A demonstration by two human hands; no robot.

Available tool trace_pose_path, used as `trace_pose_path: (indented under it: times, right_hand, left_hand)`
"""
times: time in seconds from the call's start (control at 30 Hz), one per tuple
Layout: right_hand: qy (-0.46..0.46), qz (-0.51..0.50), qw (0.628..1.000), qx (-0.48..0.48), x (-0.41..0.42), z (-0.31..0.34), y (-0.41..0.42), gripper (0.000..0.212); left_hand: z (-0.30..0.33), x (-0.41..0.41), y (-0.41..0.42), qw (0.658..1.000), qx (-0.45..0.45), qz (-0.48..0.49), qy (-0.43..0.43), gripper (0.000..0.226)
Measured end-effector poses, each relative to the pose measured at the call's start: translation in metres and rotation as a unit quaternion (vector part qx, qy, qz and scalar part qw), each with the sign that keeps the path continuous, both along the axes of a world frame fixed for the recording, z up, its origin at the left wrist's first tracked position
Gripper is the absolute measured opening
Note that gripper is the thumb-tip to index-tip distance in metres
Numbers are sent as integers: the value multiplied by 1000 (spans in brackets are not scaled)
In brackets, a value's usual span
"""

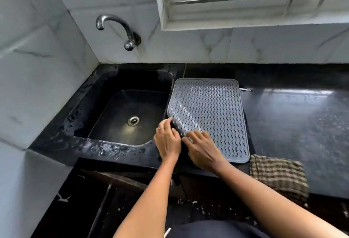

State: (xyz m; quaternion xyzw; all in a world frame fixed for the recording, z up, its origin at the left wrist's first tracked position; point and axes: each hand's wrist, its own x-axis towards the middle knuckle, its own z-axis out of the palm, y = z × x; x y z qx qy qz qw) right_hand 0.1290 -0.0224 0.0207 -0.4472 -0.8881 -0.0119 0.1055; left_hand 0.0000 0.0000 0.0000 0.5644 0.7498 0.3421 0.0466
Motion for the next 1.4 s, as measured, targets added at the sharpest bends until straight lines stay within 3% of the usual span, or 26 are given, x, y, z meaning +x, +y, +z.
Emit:
trace_pose_path:
  times: [0.13,0.37,0.57,0.7,0.9,1.13,1.2,1.33,1.4]
  right_hand:
    - [-60,56,997,-9,-20,5,1,27]
    - [-121,39,988,-85,-36,6,12,55]
    - [-162,-106,971,-142,-35,16,24,77]
    - [-182,-120,963,-159,-34,28,28,90]
    - [-162,-143,964,-158,-31,32,30,96]
    - [-187,-146,965,-111,-25,20,26,73]
    - [-148,-135,972,-124,-21,16,27,72]
    - [35,-91,975,-198,-18,12,31,67]
    - [64,-80,961,-256,-20,6,30,62]
  left_hand:
    - [1,-21,10,990,-107,65,-73,36]
    - [7,-26,35,956,-210,3,-205,37]
    - [13,-17,53,941,-207,-13,-267,37]
    - [16,-8,61,942,-166,-49,-287,30]
    - [27,6,63,898,-147,-111,-399,22]
    - [37,10,67,902,-156,-99,-391,18]
    - [40,11,67,912,-159,-92,-368,18]
    - [48,1,60,968,-136,-4,-212,18]
    - [49,-16,52,977,-171,31,-123,22]
